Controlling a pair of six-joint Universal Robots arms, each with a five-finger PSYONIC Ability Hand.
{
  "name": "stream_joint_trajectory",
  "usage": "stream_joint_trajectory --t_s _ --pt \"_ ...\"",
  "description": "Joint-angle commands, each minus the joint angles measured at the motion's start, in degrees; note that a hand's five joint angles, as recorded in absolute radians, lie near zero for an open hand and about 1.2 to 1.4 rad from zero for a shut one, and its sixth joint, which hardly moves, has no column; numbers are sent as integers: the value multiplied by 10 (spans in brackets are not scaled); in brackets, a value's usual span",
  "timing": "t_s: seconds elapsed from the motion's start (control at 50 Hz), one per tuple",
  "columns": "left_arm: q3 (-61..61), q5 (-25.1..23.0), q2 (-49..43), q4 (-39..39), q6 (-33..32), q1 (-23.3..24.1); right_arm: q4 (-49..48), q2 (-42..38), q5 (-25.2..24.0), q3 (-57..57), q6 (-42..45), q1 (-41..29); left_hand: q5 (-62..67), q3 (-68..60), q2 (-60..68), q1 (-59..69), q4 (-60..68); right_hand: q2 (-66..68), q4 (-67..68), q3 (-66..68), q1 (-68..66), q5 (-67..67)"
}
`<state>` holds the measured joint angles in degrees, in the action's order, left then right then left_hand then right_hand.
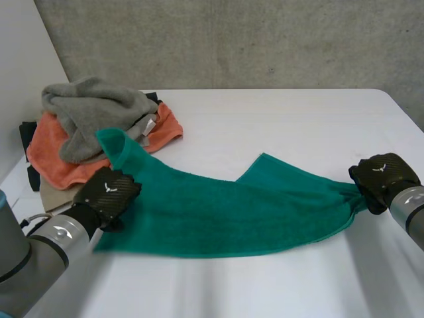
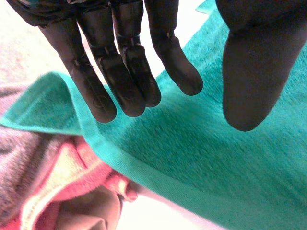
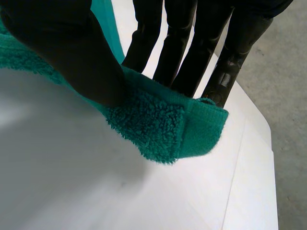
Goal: Fold the laundry.
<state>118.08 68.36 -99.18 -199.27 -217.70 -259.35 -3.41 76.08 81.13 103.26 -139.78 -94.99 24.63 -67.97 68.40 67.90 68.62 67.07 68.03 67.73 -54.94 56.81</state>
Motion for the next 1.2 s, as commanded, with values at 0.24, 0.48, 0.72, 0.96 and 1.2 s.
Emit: stream_joint_trajectory --t_s 0.24,0.48,0.72,0.96,1.2 --pt "19 -8 -54 25 3 3 -4 -10 -35 13 -49 1 3 330 -334 -329 -337 129 120 123 -251 132" --pt "28 -9 -58 24 -2 -5 -5 -14 -36 14 -49 2 -17 350 -355 -350 -357 129 120 123 -251 132" --pt "24 -9 -58 14 -3 -6 -12 -14 -36 17 -48 0 -19 352 -356 -351 -359 129 120 123 -251 132" --pt "-4 -4 -95 -27 -5 2 -12 -14 -37 18 -48 1 33 300 -304 -299 -307 129 120 123 -251 132" --pt "-14 2 -85 -6 3 3 -12 -14 -37 21 -48 1 52 281 -286 -281 -288 129 120 123 -251 132"
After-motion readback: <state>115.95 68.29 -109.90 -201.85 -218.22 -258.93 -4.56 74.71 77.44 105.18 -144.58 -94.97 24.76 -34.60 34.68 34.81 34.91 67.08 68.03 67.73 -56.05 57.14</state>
